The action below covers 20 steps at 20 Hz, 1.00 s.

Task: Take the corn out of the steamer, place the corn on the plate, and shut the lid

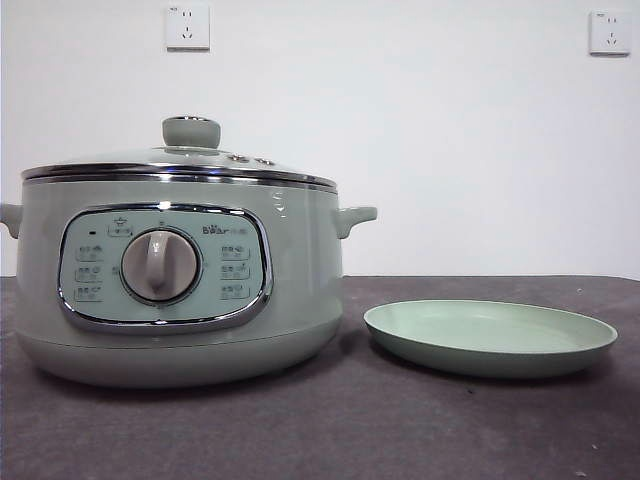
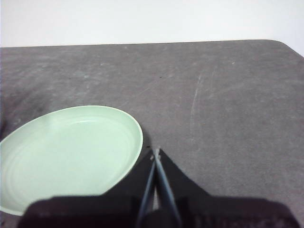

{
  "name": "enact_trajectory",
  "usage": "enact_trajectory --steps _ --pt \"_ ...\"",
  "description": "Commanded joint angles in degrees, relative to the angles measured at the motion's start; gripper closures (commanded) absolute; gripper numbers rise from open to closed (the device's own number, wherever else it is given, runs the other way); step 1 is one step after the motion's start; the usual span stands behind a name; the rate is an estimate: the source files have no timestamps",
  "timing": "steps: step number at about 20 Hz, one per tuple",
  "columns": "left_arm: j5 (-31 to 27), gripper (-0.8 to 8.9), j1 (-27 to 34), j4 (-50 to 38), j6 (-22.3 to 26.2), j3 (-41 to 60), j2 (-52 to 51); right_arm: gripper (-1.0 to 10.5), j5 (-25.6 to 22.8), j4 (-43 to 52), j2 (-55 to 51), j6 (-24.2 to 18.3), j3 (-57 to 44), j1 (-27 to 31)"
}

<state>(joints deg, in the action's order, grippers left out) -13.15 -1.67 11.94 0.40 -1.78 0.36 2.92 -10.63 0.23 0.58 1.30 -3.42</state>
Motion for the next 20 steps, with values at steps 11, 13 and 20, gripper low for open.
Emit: enact_trajectory --steps 11,13,20 --pt "18.8 8.17 0.1 -0.4 -24.8 0.7 -0.1 9.6 -0.2 0.4 -0.1 42.4 -0.9 -0.1" --pt "21.4 8.17 0.1 -1.3 -24.9 0.7 -0.1 9.6 -0.2 0.7 -0.1 43.5 -0.8 -0.1" --pt "31.8 8.21 0.1 -2.8 -24.9 -0.7 -0.1 9.6 5.9 1.9 0.5 40.6 2.0 -0.1"
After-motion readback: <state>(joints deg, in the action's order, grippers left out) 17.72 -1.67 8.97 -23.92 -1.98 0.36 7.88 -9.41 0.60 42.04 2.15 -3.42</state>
